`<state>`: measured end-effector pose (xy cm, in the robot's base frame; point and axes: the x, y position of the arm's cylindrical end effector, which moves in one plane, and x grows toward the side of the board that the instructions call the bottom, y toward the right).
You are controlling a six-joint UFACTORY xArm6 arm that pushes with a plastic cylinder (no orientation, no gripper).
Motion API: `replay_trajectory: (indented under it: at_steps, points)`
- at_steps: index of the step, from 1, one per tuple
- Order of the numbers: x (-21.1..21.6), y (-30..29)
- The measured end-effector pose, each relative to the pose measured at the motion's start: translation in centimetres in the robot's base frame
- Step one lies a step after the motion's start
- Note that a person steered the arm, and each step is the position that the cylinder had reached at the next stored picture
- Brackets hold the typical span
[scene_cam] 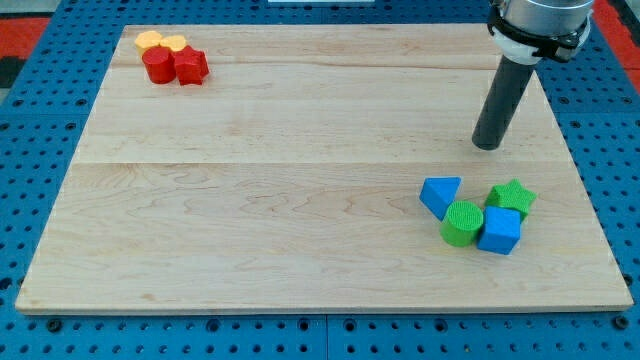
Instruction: Nudge the green star and the blue cube down
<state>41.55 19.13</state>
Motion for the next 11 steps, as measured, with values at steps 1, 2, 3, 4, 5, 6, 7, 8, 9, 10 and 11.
replay_trajectory:
  at_steps: [1,2,3,4,5,6,7,8,9,10,11]
  points:
    - [0.0,0.2]
    - [0.4,2.1]
    - [1.0,5.6]
    - [2.4,8.2]
    - [3.6,8.9]
    - [4.9,7.8]
    - [6.8,5.9]
    - [7.3,3.5]
    - [7.4,2.5]
    - [7.6,2.9]
    - [8.0,8.0]
